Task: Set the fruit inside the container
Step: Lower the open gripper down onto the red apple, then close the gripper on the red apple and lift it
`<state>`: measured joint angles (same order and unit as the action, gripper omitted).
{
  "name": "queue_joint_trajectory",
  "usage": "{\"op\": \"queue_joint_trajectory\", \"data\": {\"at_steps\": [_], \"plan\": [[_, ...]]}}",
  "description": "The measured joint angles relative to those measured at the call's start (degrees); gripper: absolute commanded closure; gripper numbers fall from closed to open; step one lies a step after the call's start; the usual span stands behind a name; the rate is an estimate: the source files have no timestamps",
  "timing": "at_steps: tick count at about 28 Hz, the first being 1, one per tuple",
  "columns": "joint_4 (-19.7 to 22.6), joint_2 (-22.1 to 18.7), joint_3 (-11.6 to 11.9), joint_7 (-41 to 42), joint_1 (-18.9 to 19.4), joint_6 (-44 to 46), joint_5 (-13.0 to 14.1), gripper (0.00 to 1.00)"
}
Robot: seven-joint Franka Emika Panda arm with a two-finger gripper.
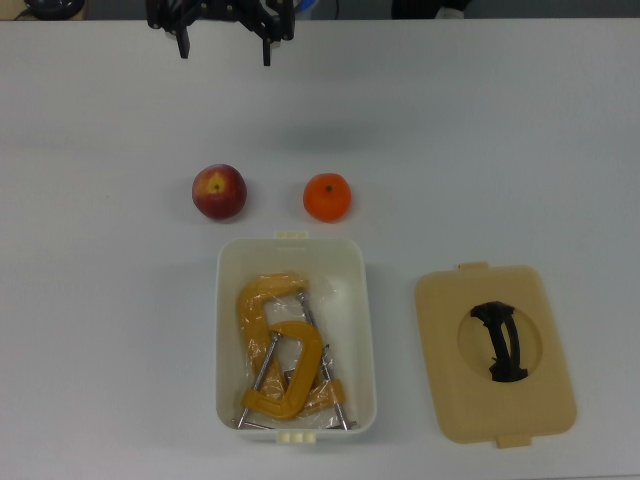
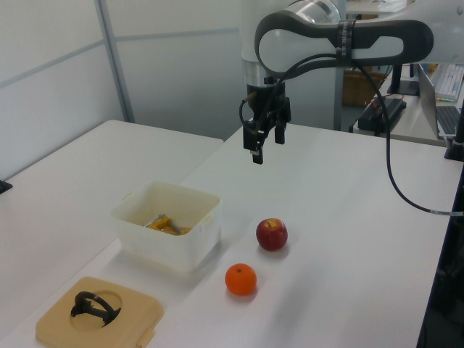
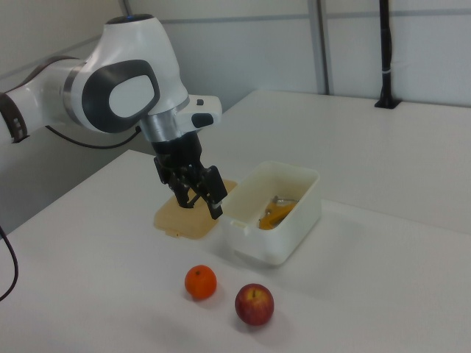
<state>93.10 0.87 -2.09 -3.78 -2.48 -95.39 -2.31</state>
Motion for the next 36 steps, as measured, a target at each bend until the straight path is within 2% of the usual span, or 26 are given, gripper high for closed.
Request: {"op": "queue_joint_trajectory", "data": {"at_steps": [10, 14, 20, 25, 36], "plan": [[0.89, 0.42, 0.02, 0.0, -1.0, 0.0, 0.06, 0.0], [3.33, 0.88, 0.02, 0.0, -1.13, -1.21, 0.06, 0.0], [9.9, 2.15, 0.02, 0.0, -1.25, -9.74, 0.05, 0.0], [12.85, 5.47, 0.03, 0.0, -1.76, -14.04, -1.3, 0.0], [13.02, 13.27, 0.04, -0.07, -2.32, -16.78, -4.97, 0.0]]}}
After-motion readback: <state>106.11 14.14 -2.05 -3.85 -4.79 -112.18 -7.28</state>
